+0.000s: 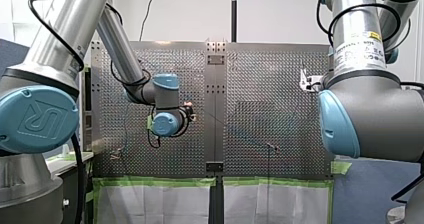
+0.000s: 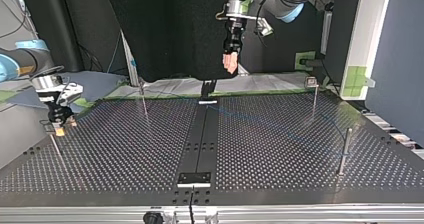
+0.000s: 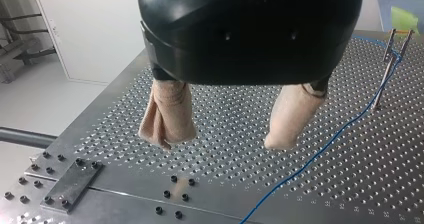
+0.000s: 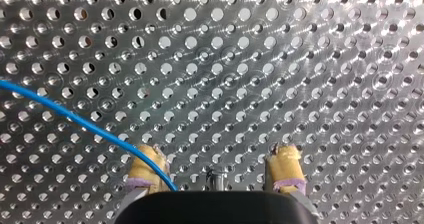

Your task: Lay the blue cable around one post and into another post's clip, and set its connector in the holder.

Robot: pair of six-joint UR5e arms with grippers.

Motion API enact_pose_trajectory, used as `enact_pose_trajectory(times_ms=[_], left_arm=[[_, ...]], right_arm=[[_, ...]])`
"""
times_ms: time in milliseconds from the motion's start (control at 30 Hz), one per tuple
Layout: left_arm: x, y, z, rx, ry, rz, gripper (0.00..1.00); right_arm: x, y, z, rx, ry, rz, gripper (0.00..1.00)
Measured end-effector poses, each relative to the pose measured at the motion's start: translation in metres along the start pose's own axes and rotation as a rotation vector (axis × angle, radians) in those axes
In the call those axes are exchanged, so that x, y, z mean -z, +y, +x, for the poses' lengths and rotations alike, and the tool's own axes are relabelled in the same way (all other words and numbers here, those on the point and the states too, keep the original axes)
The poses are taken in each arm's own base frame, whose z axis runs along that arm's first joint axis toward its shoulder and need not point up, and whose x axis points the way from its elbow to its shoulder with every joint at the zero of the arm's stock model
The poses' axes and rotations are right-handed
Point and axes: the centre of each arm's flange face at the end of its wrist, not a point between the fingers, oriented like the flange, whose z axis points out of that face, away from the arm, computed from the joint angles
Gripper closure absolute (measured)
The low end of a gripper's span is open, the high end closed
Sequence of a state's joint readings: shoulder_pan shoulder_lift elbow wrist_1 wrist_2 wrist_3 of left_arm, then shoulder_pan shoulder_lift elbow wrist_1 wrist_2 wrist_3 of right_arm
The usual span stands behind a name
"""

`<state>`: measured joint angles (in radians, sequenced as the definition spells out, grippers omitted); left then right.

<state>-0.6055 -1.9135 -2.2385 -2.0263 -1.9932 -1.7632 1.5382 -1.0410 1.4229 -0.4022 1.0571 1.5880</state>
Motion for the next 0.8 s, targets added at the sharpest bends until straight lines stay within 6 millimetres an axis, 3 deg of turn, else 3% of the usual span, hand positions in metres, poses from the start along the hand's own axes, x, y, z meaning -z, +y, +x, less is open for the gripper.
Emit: enact_pose_trajectory(times_ms=[800], left_arm=[[-0.001,0.0024,0.0001,-0.001,0.002,-0.006,0.0]], right_arm=[[0.0024,-0.0096,-0.0071,0.034,-0.045,-0.044,0.01]])
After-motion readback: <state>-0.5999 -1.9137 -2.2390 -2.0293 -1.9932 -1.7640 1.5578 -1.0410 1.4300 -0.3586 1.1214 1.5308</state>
